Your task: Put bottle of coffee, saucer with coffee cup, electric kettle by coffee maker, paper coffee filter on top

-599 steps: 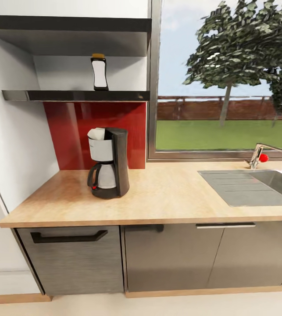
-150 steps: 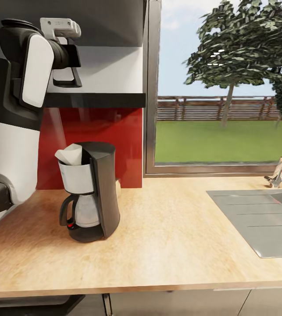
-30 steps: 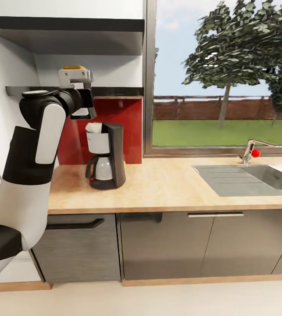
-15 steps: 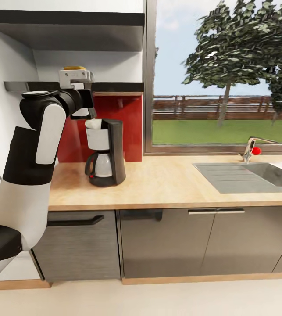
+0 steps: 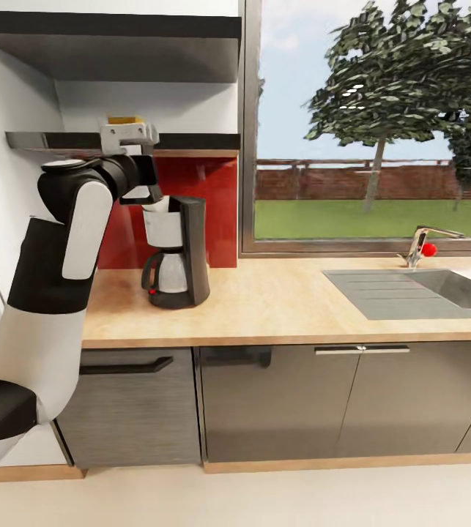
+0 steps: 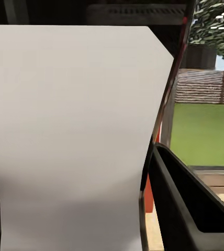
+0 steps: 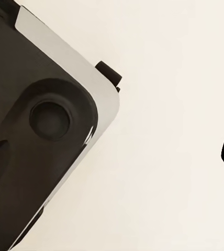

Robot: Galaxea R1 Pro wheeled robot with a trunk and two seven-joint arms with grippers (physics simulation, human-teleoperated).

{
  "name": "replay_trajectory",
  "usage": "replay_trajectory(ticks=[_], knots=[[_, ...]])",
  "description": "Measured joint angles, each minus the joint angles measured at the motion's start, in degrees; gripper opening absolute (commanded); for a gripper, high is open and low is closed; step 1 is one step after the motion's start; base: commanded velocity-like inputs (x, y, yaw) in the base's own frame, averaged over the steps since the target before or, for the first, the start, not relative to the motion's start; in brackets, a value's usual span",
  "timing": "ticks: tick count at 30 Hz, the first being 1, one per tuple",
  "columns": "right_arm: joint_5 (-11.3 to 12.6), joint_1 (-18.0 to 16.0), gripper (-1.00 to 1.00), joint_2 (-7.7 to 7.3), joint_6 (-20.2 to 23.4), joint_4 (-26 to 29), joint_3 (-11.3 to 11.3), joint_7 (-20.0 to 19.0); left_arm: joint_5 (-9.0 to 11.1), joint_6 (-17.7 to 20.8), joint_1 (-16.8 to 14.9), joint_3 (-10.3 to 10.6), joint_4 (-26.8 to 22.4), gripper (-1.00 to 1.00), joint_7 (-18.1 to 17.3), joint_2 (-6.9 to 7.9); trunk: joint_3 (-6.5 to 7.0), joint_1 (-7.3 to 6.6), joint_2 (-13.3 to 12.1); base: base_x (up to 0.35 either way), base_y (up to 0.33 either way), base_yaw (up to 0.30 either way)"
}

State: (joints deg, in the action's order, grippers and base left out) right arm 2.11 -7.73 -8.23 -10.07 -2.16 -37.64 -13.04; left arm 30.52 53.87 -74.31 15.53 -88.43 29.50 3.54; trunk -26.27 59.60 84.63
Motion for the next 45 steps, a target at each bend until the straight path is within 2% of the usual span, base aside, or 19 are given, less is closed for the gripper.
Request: replay_trajectory(ticks=[3,7,15,21,27,29,32,38,45], knots=[[0.0,0.0,1.0,-0.06,0.0,0.0,0.1,0.0,0.2,-0.2,2.0,-0.1,0.0,-1.0,0.0,0.06,0.0,0.0,0.0,0.0,0.0,0.0],[0.0,0.0,1.0,-0.06,0.0,0.0,0.1,0.0,-0.1,-3.4,5.2,-0.3,-0.5,-1.0,0.5,0.22,0.0,0.0,0.0,0.0,0.0,0.0],[0.0,0.0,1.0,-0.06,0.0,0.0,0.1,0.1,-0.2,-4.5,6.6,-0.5,-0.6,-1.0,0.7,0.48,0.0,0.0,0.0,0.0,0.0,0.013],[0.0,0.0,1.0,-0.06,0.0,0.0,0.1,0.1,-0.2,-4.6,7.7,-0.5,-0.6,-1.0,0.8,0.79,0.0,0.0,0.0,0.0,0.0,0.183],[0.0,0.0,1.0,-0.05,0.0,0.0,0.1,0.1,-0.2,-4.8,9.7,-0.6,-0.5,-1.0,0.8,1.89,0.0,0.0,0.0,0.0,0.0,0.257],[0.0,0.0,1.0,-0.05,0.0,0.0,0.1,0.1,-0.4,-6.6,10.6,-0.6,-0.5,-1.0,0.8,3.07,0.0,0.0,0.0,0.0,0.0,0.268],[0.0,0.0,1.0,-0.05,0.0,0.0,0.1,0.1,-0.1,-7.6,11.3,-0.6,-0.2,-1.0,0.8,3.61,0.0,0.0,0.0,0.0,0.0,0.269],[0.0,0.0,1.0,-0.06,0.0,0.0,0.1,0.1,-0.1,-8.4,15.0,-0.6,0.4,-1.0,0.8,3.86,-0.01,-0.01,0.0,0.067,0.0,0.13],[0.0,0.0,1.0,-0.14,0.0,0.2,0.2,0.1,-0.1,-14.5,18.9,-0.6,2.2,-1.0,0.6,3.87,0.0,-0.01,0.0,0.103,0.0,0.007]])
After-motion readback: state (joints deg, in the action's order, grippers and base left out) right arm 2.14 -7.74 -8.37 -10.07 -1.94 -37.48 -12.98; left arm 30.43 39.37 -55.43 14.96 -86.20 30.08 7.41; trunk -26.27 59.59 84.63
